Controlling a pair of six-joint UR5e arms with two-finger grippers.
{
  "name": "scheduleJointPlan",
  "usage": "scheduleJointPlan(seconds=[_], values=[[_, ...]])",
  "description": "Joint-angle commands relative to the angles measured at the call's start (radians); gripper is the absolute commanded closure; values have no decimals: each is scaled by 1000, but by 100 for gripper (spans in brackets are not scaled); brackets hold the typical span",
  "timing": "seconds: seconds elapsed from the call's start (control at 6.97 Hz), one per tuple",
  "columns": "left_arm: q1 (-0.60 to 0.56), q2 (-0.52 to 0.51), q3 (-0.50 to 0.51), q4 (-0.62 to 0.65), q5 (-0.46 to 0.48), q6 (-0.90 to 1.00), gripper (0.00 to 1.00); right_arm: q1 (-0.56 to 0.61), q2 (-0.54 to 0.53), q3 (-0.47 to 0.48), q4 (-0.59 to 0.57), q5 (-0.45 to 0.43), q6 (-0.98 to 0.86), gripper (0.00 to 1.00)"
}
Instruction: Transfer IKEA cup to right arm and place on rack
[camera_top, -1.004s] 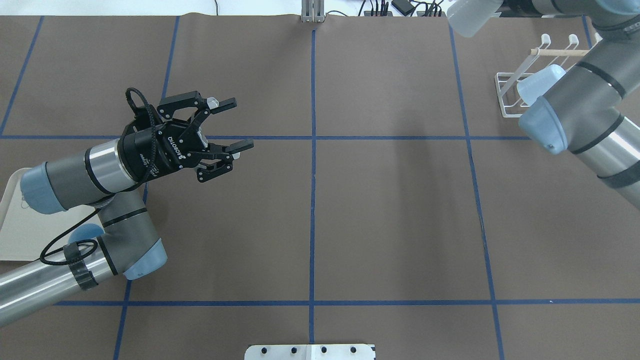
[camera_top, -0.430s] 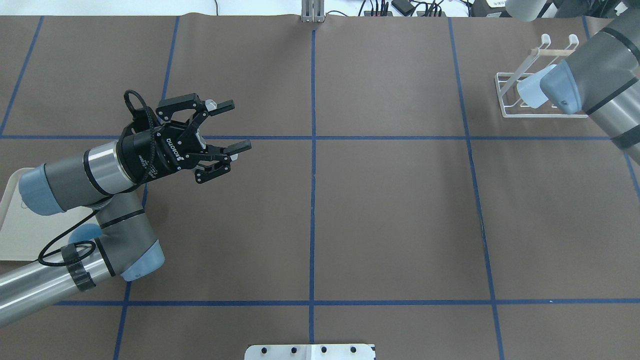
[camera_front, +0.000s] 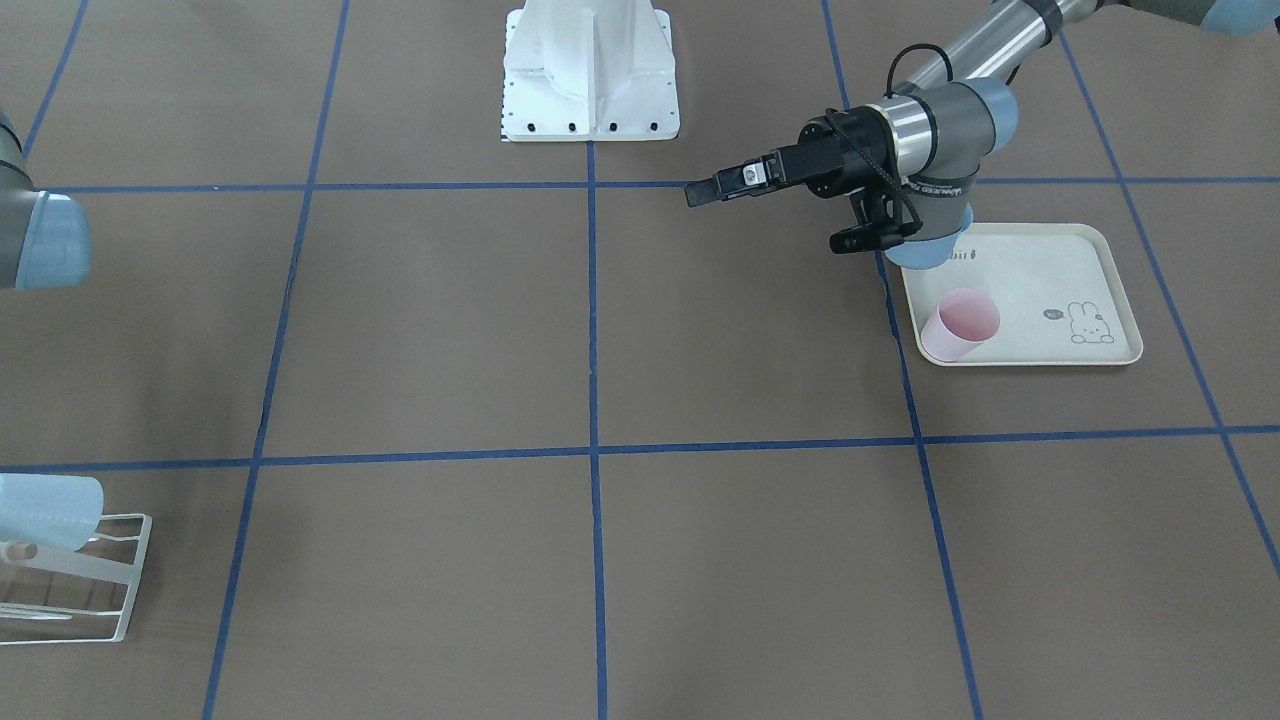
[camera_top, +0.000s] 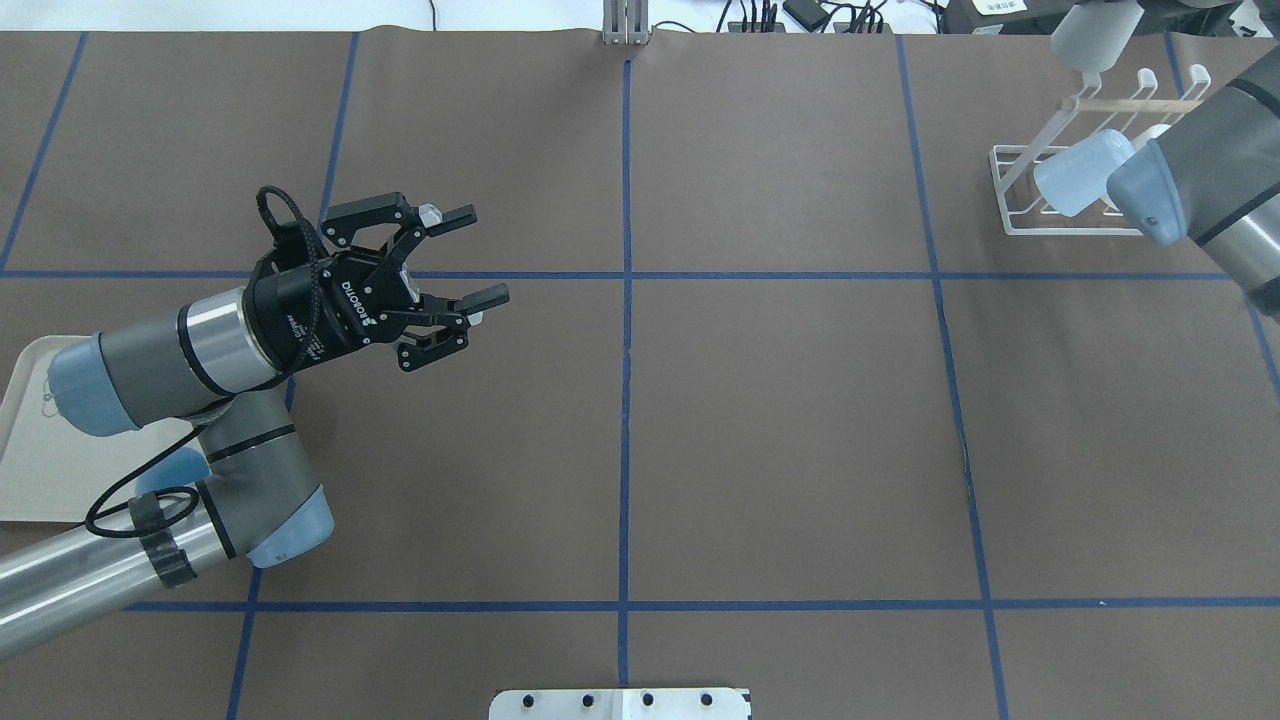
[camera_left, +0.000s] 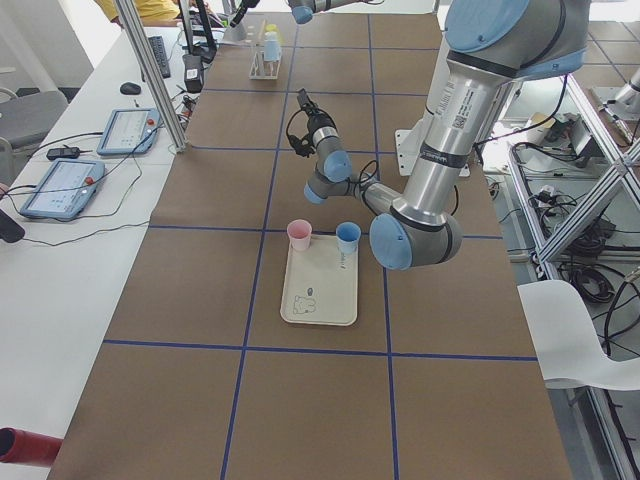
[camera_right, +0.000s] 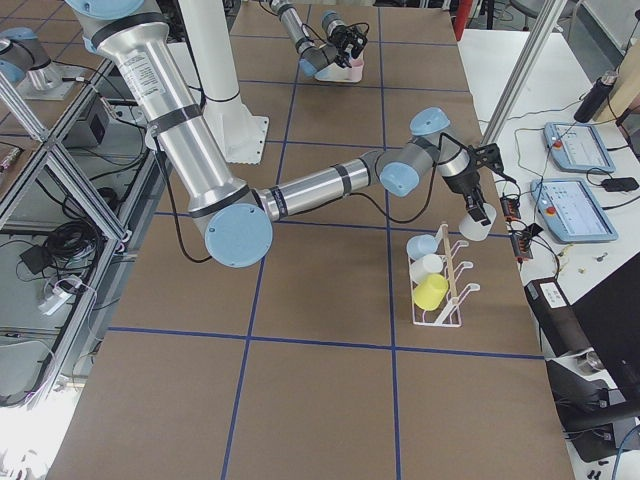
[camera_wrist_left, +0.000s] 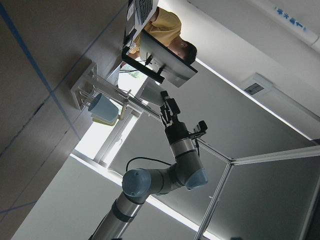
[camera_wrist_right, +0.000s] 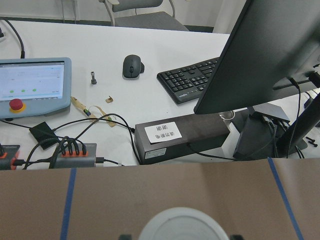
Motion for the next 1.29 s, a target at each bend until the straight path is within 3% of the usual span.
scheduleJointPlan(seconds=[0.0,0.86,1.0,1.15], values=[[8,-1,7,-1,6,0,23,-1,-26,-7,0,1,0,100],[8,3,10,-3,6,0,22,-31,-36,-28,2,1,10,100],[8,3,10,-3,6,0,22,-31,-36,-33,2,1,10,70],[8,3,10,-3,6,0,22,-44,-39,-42,38,-9,13,1]])
